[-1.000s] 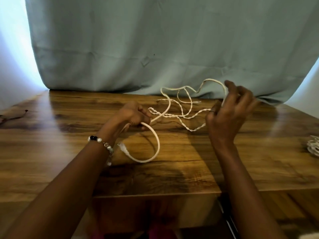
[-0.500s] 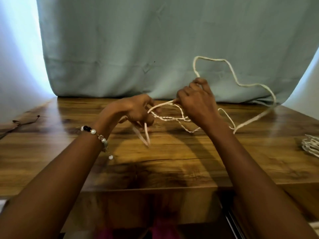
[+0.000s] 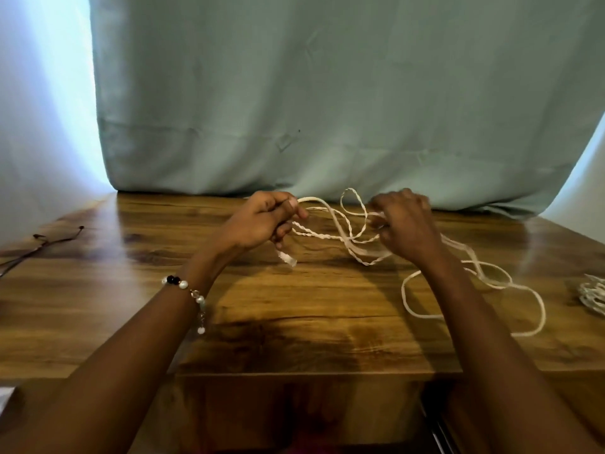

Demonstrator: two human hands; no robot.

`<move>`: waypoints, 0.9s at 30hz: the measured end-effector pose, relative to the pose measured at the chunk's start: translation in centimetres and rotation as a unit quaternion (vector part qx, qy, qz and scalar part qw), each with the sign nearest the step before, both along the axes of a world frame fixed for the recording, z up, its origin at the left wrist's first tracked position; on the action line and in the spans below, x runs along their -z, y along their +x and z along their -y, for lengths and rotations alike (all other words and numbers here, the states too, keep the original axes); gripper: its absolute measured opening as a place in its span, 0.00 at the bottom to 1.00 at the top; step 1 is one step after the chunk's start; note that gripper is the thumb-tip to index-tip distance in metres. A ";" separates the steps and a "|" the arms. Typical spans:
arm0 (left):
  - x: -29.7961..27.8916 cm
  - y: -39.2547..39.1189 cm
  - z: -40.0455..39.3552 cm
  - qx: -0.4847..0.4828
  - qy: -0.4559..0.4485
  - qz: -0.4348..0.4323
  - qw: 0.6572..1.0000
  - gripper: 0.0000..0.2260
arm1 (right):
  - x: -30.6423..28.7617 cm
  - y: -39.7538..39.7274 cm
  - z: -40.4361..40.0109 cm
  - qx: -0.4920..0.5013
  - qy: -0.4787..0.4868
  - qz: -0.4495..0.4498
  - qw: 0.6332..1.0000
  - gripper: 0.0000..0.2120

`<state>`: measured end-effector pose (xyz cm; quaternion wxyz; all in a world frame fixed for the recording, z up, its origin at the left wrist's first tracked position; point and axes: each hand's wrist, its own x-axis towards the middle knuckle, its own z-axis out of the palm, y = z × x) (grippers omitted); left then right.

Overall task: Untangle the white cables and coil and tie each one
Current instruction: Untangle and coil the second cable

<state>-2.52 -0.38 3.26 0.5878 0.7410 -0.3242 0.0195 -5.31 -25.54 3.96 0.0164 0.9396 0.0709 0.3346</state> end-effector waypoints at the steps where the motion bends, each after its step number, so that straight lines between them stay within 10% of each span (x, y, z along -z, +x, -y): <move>1: -0.3 0.0 0.5 -0.008 -0.005 0.000 1.000 0.13 | 0.1 0.1 -1.0 -0.084 0.046 0.005 0.995 0.21; 5: -1.1 0.2 1.7 0.016 -0.046 -0.042 0.998 0.15 | 0.3 1.1 -5.0 -0.262 0.153 0.004 0.953 0.23; 11: -1.6 1.8 0.6 0.109 -0.178 -0.143 0.967 0.16 | 0.1 4.3 -8.2 -0.264 0.419 0.011 0.869 0.12; 19: 0.3 4.7 -1.5 0.198 -0.304 -0.186 0.913 0.20 | 1.3 6.5 -11.5 -0.079 0.033 -0.067 0.994 0.17; 27: -0.2 6.4 -4.3 0.050 -0.402 -0.128 0.905 0.16 | 2.1 3.8 -13.2 -0.167 -0.248 -0.132 0.945 0.18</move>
